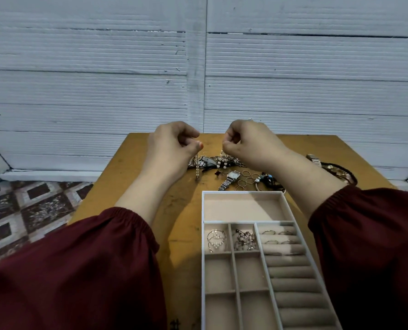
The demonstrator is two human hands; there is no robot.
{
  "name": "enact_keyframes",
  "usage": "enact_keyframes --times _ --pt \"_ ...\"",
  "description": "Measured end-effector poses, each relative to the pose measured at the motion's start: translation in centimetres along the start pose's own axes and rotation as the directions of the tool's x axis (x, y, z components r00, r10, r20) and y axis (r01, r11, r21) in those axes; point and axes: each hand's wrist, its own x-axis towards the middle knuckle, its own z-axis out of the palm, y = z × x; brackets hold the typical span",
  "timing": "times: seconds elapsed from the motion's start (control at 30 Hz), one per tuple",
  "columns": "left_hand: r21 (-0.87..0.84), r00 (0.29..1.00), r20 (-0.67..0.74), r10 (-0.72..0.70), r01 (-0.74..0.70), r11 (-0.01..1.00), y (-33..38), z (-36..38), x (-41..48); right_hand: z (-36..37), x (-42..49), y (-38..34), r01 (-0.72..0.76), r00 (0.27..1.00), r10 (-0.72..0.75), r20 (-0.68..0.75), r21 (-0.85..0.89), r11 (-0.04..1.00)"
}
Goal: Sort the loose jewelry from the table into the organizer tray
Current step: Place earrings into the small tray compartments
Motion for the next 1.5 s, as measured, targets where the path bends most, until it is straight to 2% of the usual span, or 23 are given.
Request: enact_keyframes --times 0.2,0.6,1.03,1.5 --pt "-0.032 1.0 -0.01 0.01 -0.01 0.999 1.7 -0.8 -1.5 -1.4 -1.8 -1.0 -0.027 0.994 0.045 -0.097 0.172 0.985" --pt "-0.116 0.998 -0.047 0.05 -0.055 0.992 6.0 -2.6 -4.8 -5.2 -6.0 -3.3 0.012 0.974 0.057 -0.221 0.296 0.955" --pt "-0.304 1.0 -0.028 0.006 -0.014 0.952 7.7 -3.5 -10.8 -6.8 -12.2 -3.8 0.007 0.959 0.106 -0.262 0.397 0.918" --pt "-0.345 0.999 0.02 -0.047 0.051 0.937 6.1 -3.3 -15.1 -5.2 -16.0 -3.7 -0.005 0.957 0.134 -0.258 0.446 0.895"
